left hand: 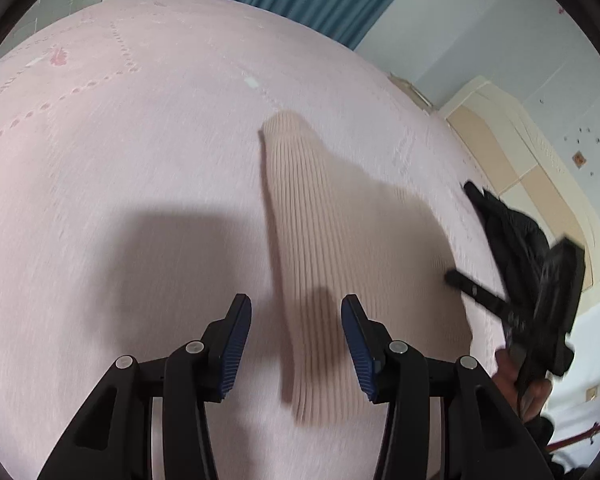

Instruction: Fold small clothes

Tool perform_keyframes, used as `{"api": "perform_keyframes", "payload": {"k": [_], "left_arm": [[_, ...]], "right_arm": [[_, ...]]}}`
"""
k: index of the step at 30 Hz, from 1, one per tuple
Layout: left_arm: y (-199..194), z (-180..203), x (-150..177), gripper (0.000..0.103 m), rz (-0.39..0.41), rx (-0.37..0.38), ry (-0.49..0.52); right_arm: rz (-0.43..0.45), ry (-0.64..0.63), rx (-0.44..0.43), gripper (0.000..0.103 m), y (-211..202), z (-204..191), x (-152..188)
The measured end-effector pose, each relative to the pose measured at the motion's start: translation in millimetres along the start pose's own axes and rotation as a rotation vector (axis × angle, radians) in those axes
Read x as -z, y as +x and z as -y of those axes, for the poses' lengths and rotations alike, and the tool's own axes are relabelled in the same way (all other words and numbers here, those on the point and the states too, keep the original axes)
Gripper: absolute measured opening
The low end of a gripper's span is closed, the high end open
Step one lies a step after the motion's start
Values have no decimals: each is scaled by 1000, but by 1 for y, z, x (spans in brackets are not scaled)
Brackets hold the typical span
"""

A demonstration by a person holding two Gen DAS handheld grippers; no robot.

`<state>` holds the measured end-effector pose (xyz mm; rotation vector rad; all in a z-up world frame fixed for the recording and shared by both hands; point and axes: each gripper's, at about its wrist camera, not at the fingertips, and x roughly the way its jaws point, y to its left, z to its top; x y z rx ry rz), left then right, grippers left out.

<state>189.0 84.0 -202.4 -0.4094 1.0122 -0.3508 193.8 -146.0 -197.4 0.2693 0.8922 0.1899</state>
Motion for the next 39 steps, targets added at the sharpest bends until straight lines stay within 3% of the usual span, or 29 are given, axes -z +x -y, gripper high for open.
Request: {"api": "perform_keyframes", "payload": {"k": [11, 15, 19, 20, 21, 23, 27, 30, 34, 39], "left_arm": [[74, 0, -77, 45, -17, 44, -45], [98, -6, -90, 48, -42, 87, -82], [110, -12, -96, 46, -31, 97, -113], [110, -12, -97, 41, -16, 97, -111], [110, -12, -97, 34, -2, 96, -103], [110, -9, -95, 31, 18, 81, -76], [110, -11, -89, 30, 42, 65, -64], [107, -6, -92, 34, 35, 49, -71], [89, 15, -97, 36, 83, -22, 34], [80, 34, -103, 37, 142, -6, 106]], "right_arm": [[16, 112, -47, 42, 31, 24, -27], [10, 144, -82, 42, 40, 32, -31], [-5, 173, -113, 42, 51, 40, -33], [-6, 183, -128, 37, 53, 43, -33], [-4, 188, -146, 27, 55, 43, -33], [17, 183, -144, 13, 54, 43, -34], [26, 176, -106, 10, 61, 45, -31], [11, 160, -78, 10, 65, 42, -31], [17, 119, -61, 12, 58, 35, -38], [36, 109, -62, 29, 54, 36, -44]]}}
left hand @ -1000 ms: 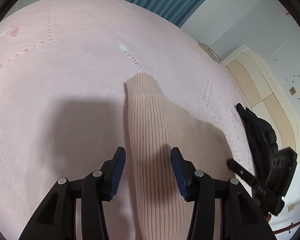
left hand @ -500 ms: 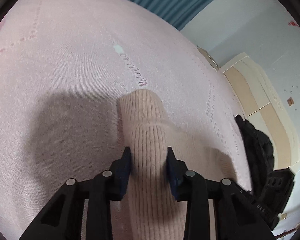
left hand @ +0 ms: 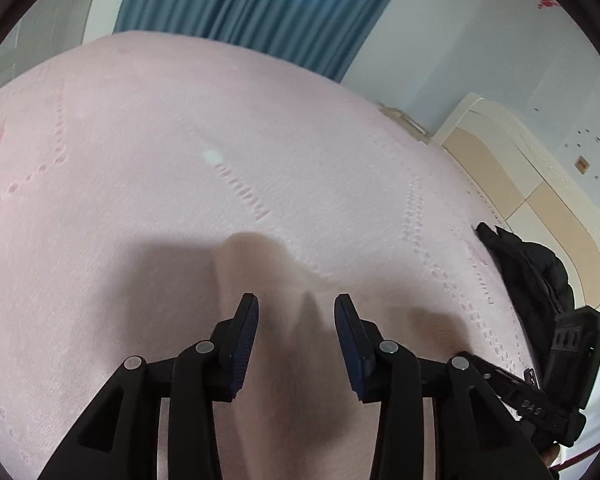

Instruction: Fold small clothes

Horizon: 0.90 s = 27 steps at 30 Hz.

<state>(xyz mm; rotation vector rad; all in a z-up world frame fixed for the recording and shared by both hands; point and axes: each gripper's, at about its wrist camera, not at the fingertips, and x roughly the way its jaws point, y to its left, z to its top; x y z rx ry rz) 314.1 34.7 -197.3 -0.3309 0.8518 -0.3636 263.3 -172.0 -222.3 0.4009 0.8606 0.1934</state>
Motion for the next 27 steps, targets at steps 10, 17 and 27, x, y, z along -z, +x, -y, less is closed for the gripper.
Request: {"api": "perform_keyframes", "payload": {"k": [10, 17, 27], "left_arm": [[4, 5, 1, 36, -50, -87, 55], [-16, 9, 18, 37, -68, -142, 55], [-62, 23, 42, 37, -77, -190, 110]], "right_arm": [[-34, 3, 62, 19, -8, 0, 5], [-24, -32, 15, 30, -57, -19, 35], [-27, -5, 10, 10, -58, -25, 60]]}}
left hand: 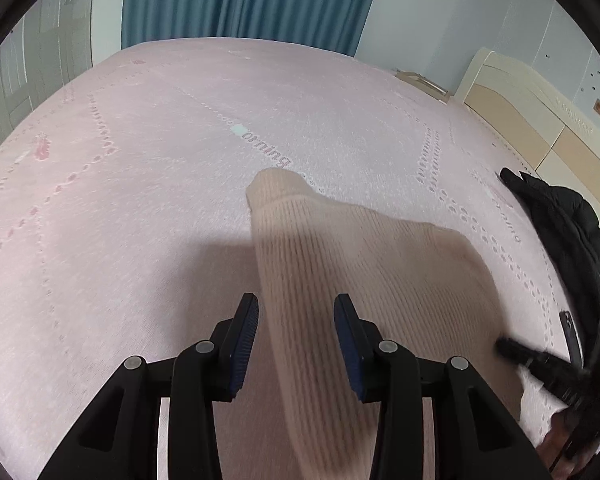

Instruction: Fold small clothes

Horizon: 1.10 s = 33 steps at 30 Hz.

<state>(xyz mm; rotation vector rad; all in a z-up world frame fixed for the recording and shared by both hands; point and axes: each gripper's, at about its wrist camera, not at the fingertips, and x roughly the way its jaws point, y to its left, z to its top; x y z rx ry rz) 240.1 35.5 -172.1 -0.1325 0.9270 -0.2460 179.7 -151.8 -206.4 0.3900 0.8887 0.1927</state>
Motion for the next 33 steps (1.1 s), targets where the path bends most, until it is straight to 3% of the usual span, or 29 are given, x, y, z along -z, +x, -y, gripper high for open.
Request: {"api": "perform_keyframes", "payload": {"k": [1, 2, 5, 7, 12, 17, 19, 21, 24, 28, 31, 33], "left_arm": [[-6, 0, 3, 37, 6, 1, 1], [-10, 0, 6, 38, 10, 5, 1], [-16, 0, 19, 38, -1, 19, -10], [-17, -2, 28, 37, -20, 23, -17], [-22, -8, 48, 38, -58, 42, -62], [-43, -3, 55, 38, -68, 32, -82], [-57, 6, 56, 40, -59, 9, -64], [-72, 13, 56, 43, -43, -20, -52], [-101, 27, 57, 49, -16, -55, -33], [-144, 43, 61, 71, 49, -101, -6], [-172, 54, 66, 74, 76, -143, 10], [-186, 59, 69, 75, 88, -162, 13]], "right_arm": [[36, 18, -20, 10, -9, 3, -1], [61, 34, -18, 2, -16, 6, -2], [21, 42, 149, 0, -5, 17, 6], [-62, 85, 128, 0, 9, 30, 14], [-30, 122, 143, 1, -17, 38, 18], [-15, 18, 242, 4, -49, 9, 14], [-3, -15, 261, 13, -65, -5, 14], [-2, -39, 272, 40, -80, -16, 14], [14, -73, 293, 43, -105, -34, 16], [25, -113, 331, 57, -138, -51, 19], [30, -120, 331, 61, -160, -57, 24], [46, -113, 350, 75, -171, -58, 25]]}}
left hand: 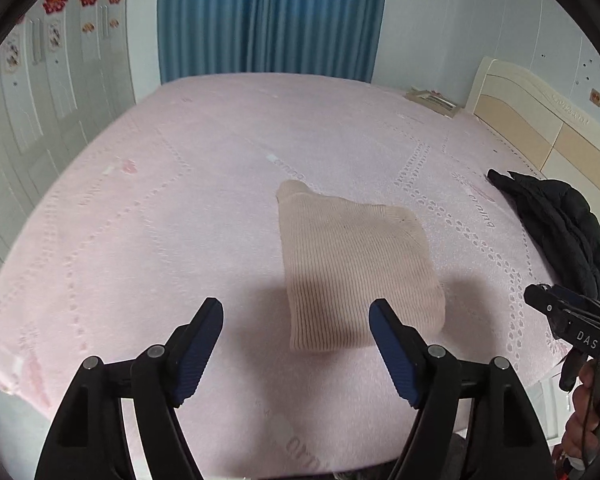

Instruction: Fold small clothes

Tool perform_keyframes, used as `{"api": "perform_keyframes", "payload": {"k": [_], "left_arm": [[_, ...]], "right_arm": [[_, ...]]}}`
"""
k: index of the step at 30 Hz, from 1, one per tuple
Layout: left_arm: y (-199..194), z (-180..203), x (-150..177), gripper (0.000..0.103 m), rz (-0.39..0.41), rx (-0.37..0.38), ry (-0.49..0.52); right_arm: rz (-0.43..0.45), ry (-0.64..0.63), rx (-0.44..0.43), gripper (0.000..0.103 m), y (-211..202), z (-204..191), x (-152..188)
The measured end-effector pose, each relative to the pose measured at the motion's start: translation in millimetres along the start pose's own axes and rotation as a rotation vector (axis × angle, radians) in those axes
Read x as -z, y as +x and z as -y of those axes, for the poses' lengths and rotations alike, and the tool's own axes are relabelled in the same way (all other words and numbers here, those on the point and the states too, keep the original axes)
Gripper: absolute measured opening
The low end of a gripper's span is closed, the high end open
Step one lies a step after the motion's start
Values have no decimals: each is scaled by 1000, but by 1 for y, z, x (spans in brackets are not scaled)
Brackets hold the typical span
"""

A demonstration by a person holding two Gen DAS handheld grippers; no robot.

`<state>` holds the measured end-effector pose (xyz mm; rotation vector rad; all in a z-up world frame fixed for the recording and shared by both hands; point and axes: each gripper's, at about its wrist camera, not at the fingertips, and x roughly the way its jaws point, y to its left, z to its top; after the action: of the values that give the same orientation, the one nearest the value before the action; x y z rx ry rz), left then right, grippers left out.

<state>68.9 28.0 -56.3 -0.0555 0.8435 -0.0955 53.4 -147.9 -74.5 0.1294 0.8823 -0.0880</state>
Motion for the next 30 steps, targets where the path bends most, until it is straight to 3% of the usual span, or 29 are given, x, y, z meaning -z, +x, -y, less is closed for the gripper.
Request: {"api": "perform_keyframes", "payload": {"k": [3, 6, 18, 30], "left_arm": [[-19, 3, 6, 77, 19, -15, -2], [-32, 7, 11, 77, 9, 3, 10], [-70, 13, 29, 80, 58, -21, -5], [-79, 21, 29, 80, 65, -29, 26]], "right_arm": [[46, 0, 19, 91, -23, 3, 8], [77, -8, 33, 95, -40, 5, 17], [93, -48, 46, 97, -70, -4, 42], [104, -15, 50, 97, -81, -2, 44]]}}
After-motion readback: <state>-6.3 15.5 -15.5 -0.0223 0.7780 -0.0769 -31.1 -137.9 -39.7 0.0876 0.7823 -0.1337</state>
